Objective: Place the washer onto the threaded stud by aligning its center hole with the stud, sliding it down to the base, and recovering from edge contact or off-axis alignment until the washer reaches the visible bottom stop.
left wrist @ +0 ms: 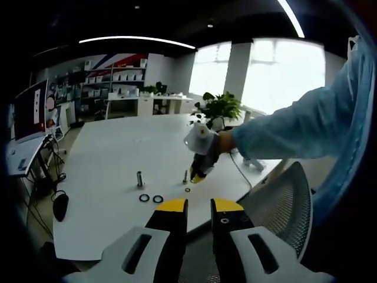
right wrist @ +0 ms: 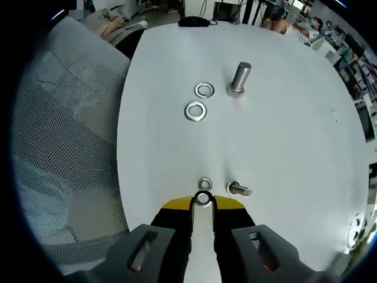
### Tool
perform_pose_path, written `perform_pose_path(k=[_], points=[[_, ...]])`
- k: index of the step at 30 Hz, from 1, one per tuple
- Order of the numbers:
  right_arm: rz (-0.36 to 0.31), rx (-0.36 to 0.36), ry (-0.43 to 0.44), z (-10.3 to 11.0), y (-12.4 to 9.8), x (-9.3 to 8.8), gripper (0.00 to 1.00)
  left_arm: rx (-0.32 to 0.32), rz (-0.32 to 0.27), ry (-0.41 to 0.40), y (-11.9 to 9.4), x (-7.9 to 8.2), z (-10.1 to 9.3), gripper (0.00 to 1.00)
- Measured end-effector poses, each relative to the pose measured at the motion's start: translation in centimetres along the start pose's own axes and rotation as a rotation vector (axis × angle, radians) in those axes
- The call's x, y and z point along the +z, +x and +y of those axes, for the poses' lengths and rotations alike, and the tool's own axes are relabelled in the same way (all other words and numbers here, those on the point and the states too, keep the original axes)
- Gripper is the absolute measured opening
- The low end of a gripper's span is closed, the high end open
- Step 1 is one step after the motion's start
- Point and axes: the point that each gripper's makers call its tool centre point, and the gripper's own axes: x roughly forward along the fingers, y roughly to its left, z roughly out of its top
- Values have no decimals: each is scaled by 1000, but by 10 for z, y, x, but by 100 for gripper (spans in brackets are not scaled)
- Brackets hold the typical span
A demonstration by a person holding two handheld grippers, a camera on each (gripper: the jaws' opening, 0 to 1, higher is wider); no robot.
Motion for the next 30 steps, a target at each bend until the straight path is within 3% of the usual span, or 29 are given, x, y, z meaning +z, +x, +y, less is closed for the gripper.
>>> perform_pose_path(k=[10,21,30], points=[[-49,-62,59,-28,-21,4,13,0,-1,5,0,0,0,13],[-48,-124,66,-39,-13,11,13,13,-5,-5,-1,1,4,13],[-31,-105,59,-38,-7,13,13,15,-2,-8,-1,0,4,13]])
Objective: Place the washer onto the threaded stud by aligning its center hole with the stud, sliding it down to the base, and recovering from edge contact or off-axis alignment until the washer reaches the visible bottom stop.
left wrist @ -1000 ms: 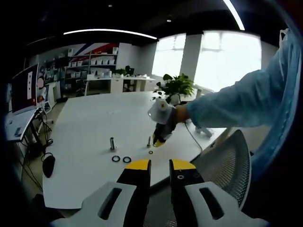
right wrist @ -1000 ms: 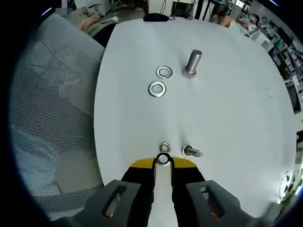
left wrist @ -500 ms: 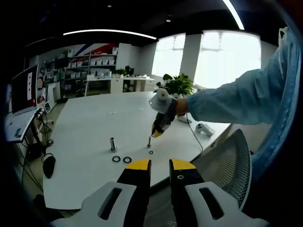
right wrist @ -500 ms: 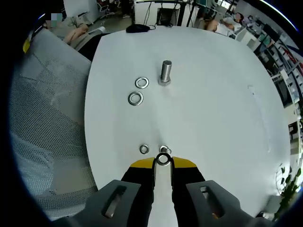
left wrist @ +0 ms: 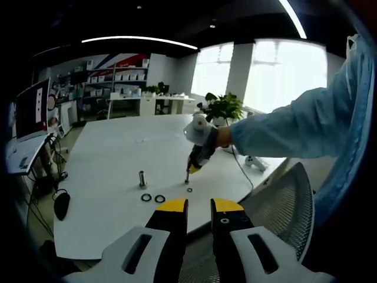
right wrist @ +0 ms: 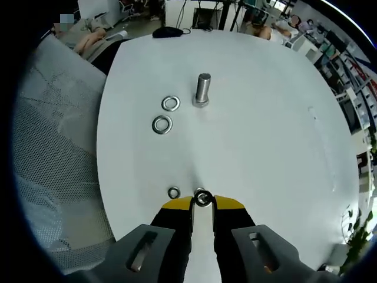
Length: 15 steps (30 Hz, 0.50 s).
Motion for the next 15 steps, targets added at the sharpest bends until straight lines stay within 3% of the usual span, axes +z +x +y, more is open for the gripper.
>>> perform_pose_path(k=[15], points=[[43,12,3,-2,4,-6,13,-10,6,-10,1,0,0,13]])
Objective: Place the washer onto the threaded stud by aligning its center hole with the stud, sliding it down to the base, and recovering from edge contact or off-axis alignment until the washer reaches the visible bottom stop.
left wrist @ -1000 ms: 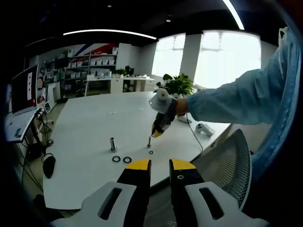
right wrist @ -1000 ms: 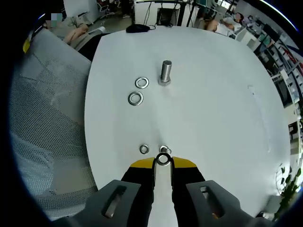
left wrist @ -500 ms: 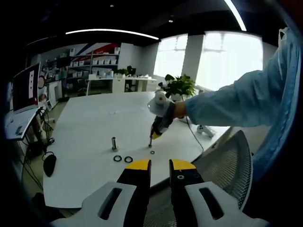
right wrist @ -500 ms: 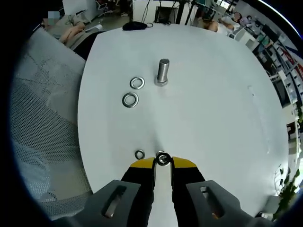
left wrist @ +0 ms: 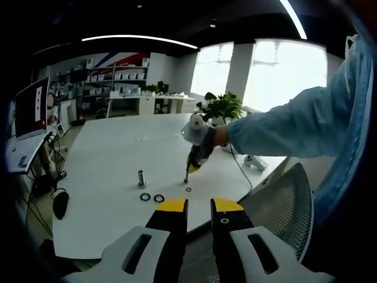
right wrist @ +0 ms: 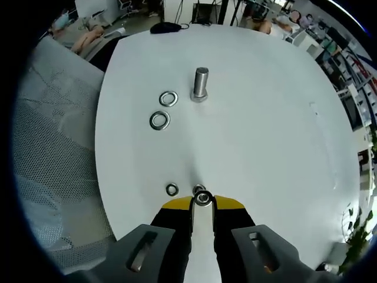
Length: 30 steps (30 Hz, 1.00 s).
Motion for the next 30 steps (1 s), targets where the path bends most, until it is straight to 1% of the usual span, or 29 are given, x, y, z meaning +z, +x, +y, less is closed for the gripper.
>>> perform_pose_path(k=[13,30], points=[[36,31,-6,6,24,-7,13,1,11,-7,1,-2,1,13],[65,48,-13,9,40,-12,13,8,9,-8,2,-1,1,13]])
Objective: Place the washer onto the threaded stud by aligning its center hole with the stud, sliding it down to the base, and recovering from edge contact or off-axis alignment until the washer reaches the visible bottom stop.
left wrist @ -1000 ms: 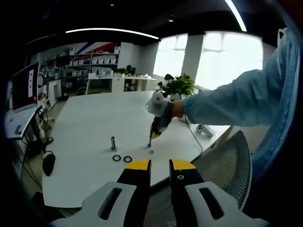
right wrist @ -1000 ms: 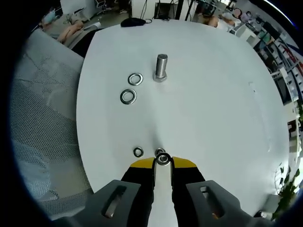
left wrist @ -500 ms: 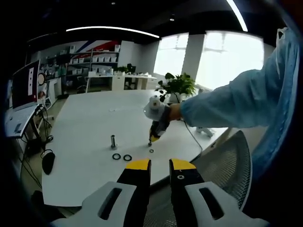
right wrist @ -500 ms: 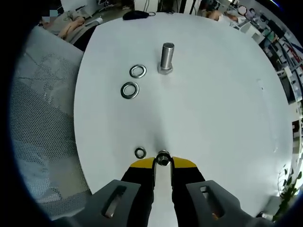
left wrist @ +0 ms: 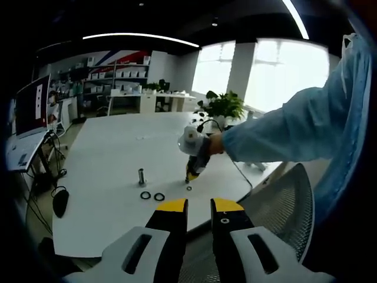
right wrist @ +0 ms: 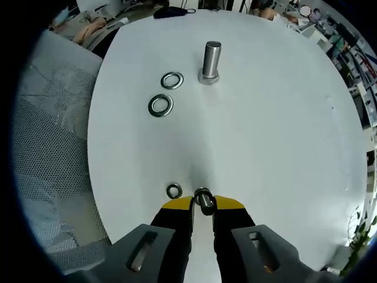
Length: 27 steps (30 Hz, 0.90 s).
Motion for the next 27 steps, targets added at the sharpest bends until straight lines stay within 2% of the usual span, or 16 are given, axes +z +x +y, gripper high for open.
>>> perform_pose_path(k=[15,17,19,27], points=[[5,6,-15,1,5,0,14,-3,-2,-10,0,0,1,13],[5,9,-33,3,5,0,16,-3,-3,-9,0,0,1,13],[1,29,-12,8,4,0,22,-3,-3,-8,0,0,1,13],[-13,19,9,11,-3,-3,22,-4,-4,-1,0,1,0,13]])
